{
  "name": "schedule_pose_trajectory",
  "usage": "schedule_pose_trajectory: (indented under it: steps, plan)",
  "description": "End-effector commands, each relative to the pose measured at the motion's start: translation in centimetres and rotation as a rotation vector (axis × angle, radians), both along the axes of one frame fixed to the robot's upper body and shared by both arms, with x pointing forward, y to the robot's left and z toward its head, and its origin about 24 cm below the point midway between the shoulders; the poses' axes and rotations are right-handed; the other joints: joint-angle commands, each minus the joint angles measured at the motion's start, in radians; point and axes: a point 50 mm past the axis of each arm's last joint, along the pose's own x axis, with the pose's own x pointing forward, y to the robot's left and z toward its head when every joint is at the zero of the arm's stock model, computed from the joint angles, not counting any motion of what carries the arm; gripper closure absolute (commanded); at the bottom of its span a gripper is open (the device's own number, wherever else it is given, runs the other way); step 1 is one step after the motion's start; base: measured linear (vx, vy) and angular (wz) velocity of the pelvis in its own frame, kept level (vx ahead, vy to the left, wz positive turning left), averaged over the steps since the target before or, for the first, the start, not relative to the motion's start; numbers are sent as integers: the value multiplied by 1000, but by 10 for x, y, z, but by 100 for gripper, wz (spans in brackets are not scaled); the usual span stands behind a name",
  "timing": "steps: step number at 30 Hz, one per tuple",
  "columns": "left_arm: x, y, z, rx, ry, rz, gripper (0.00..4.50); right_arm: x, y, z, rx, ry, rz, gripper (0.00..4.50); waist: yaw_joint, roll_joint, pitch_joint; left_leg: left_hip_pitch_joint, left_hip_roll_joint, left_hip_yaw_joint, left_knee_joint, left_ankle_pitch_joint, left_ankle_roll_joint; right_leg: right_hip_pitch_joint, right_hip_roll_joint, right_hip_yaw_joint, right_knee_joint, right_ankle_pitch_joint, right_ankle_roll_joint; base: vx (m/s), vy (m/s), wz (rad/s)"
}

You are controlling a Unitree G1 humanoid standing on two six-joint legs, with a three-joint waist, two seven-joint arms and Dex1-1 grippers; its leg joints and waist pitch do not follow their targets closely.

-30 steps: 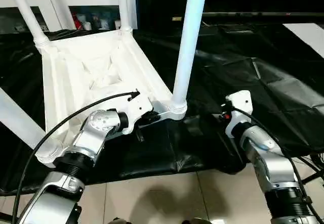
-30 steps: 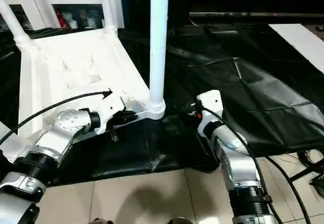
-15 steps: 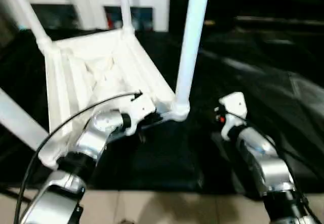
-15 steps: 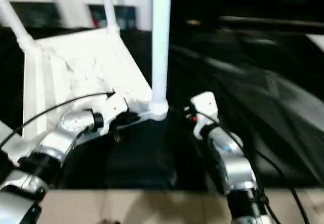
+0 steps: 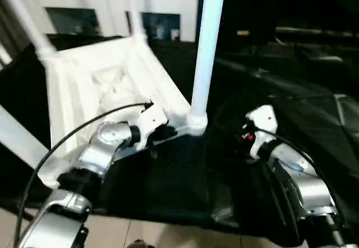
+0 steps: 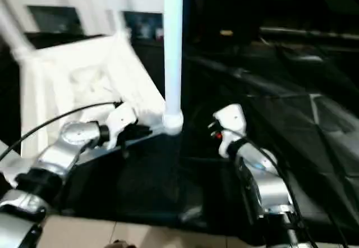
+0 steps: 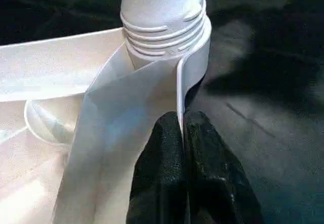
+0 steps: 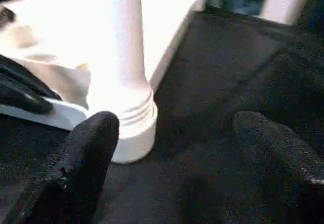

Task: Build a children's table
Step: Rotate leg to tighten

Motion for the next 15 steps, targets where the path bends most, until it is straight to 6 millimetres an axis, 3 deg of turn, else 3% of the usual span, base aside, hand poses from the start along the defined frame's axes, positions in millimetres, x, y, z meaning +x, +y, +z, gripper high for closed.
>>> schedule_pose_trajectory:
  steps: [1,3,6,12,15]
  plan:
    - [-1,-5,8,-8,-32,-74,450,0,-3,5,11,-11,34,18,5,1,-58,39,83,-16,-85,-223,54,37,-124,48,-87,76,-266,-65,46,-1]
    - [-4,-6,9,-9,-15,-109,450,0,-5,6,-4,-11,69,9,11,-1,-57,37,79,-2,-87,-243,27,34,-123,51,-94,6,-272,-58,54,-2]
    - [-8,-11,10,-7,16,-190,450,-5,-4,4,-36,13,173,9,20,-2,-57,40,73,16,-84,-254,21,25,-128,56,-105,-50,-260,-38,55,1]
    - [-11,-17,12,-3,47,-278,450,-11,1,2,-66,53,311,9,36,-7,-69,35,74,28,-79,-161,67,20,-130,51,-94,85,-258,-3,9,0]
    - [-11,-20,13,-6,50,-297,450,-11,2,2,-88,56,339,9,42,-11,-73,32,77,30,-77,-132,88,20,-132,48,-91,108,-254,0,0,0]
